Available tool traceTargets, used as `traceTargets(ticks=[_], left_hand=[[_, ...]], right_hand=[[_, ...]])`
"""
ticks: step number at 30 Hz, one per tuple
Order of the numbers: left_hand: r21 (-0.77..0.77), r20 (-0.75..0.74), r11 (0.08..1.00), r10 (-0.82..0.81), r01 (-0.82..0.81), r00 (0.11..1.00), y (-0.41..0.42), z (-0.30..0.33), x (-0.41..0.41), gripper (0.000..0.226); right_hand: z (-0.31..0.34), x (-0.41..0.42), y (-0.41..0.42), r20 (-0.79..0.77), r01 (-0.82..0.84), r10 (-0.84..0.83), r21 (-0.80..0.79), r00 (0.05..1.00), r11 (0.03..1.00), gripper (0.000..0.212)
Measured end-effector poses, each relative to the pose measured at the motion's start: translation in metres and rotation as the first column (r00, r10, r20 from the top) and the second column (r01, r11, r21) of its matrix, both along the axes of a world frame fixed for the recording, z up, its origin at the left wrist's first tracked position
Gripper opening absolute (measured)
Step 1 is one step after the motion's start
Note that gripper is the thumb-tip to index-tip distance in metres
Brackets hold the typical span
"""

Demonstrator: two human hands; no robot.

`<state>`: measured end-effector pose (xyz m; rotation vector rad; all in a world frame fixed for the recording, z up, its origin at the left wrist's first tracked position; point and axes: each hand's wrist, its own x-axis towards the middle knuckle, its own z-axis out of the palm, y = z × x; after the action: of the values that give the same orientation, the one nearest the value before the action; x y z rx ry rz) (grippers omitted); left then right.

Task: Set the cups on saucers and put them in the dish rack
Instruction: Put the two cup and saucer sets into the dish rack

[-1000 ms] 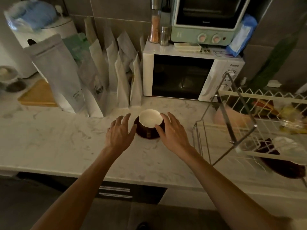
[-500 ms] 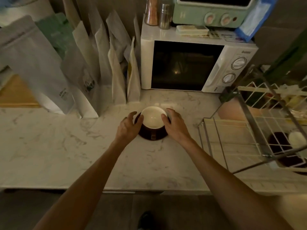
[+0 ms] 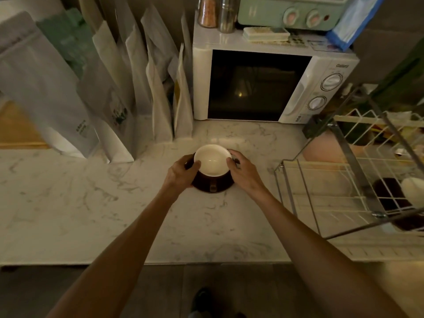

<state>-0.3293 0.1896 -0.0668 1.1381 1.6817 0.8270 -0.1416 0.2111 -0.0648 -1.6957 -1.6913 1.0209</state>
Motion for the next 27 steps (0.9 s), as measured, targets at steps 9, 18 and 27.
traceTargets(ticks=[9, 18, 27], left_hand=[[0.024, -0.060, 1.000, -0.002, 0.004, 0.998, -0.012, 0.009, 0.006, 0.044], [0.039, -0.034, 0.998, 0.059, -0.058, 0.998, -0.054, 0.026, 0.018, 0.044], [0.068, -0.038, 0.989, 0.130, -0.128, 0.991, -0.120, 0.044, 0.037, 0.043]], right_hand=[[0.012, 0.001, -0.011, -0.006, 0.001, 0.000, 0.015, 1.000, 1.000, 0.037], [0.032, 0.016, -0.047, -0.046, -0.037, 0.039, 0.042, 0.998, 0.998, 0.036], [0.052, 0.036, -0.105, -0.075, -0.094, 0.100, 0.070, 0.992, 0.993, 0.037]])
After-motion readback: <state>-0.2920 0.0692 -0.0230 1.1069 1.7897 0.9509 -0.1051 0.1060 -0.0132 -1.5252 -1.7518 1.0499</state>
